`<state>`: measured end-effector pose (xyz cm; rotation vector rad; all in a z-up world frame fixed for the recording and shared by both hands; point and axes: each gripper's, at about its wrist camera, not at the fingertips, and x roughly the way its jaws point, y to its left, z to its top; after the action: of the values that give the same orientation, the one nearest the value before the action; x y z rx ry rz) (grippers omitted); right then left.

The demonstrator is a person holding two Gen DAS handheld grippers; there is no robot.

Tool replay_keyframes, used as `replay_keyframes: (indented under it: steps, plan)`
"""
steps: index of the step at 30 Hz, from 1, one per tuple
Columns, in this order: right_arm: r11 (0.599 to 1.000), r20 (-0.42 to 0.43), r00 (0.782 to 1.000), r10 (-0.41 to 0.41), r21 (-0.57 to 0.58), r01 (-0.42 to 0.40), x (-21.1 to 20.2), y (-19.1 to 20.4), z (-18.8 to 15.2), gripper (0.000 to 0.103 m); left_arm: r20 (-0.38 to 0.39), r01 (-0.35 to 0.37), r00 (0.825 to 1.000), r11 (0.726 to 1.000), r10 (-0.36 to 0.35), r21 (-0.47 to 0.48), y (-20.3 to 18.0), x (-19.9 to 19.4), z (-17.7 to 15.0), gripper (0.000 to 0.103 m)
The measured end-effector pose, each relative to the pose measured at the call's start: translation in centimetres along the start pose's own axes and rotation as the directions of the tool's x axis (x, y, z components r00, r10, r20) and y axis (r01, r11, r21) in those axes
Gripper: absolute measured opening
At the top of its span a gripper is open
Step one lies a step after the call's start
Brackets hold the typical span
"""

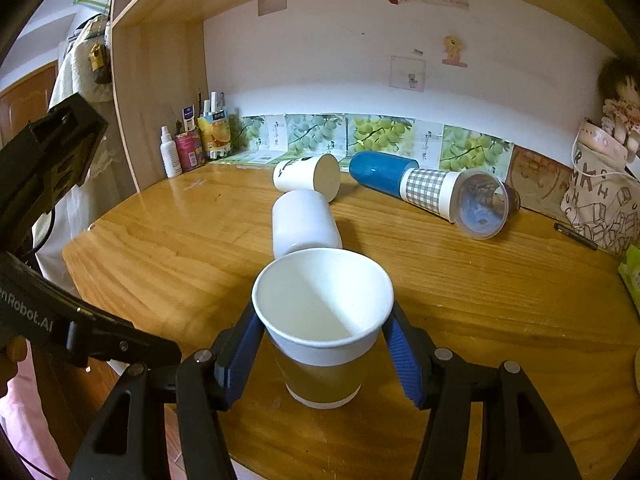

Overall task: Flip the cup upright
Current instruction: 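Lower the upright cup onto the desk with the right gripper, then open the right gripper and release the upright cup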

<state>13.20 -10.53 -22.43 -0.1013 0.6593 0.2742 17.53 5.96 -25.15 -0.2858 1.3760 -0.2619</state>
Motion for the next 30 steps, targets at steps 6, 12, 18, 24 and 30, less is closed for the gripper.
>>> replay_keyframes:
  steps: [6, 12, 18, 24, 30]
  plan:
    - [1.0, -0.025, 1.0, 0.006, 0.017, -0.006, -0.2, -0.1, -0.2, 0.063, -0.002, 0.005, 1.0, 1.0, -0.005, 0.019, -0.2, 0.0, -0.1, 0.081]
    - [0.998, -0.051, 0.999, 0.009, 0.055, -0.007, -0.2, -0.2, -0.3, 0.065, 0.0, 0.012, 1.0, 1.0, -0.012, 0.028, -0.2, -0.2, -0.3, 0.081]
    - [0.998, -0.079, 0.997, 0.01, 0.069, -0.004, 0.0, 0.0, -0.2, 0.066, -0.002, 0.009, 1.0, 0.999, -0.009, 0.033, 0.1, -0.3, -0.7, 0.081]
    - [0.997, -0.141, 0.99, -0.007, 0.073, 0.017, 0.7, 0.2, -0.4, 0.071, 0.003, 0.003, 1.0, 0.999, -0.003, 0.04, 0.6, -0.5, -1.1, 0.081]
    - [0.995, -0.179, 0.983, -0.05, 0.08, 0.065, 0.4, 0.2, -1.3, 0.08, 0.012, -0.042, 0.999, 0.998, 0.042, 0.049, 1.0, -0.2, -1.9, 0.081]
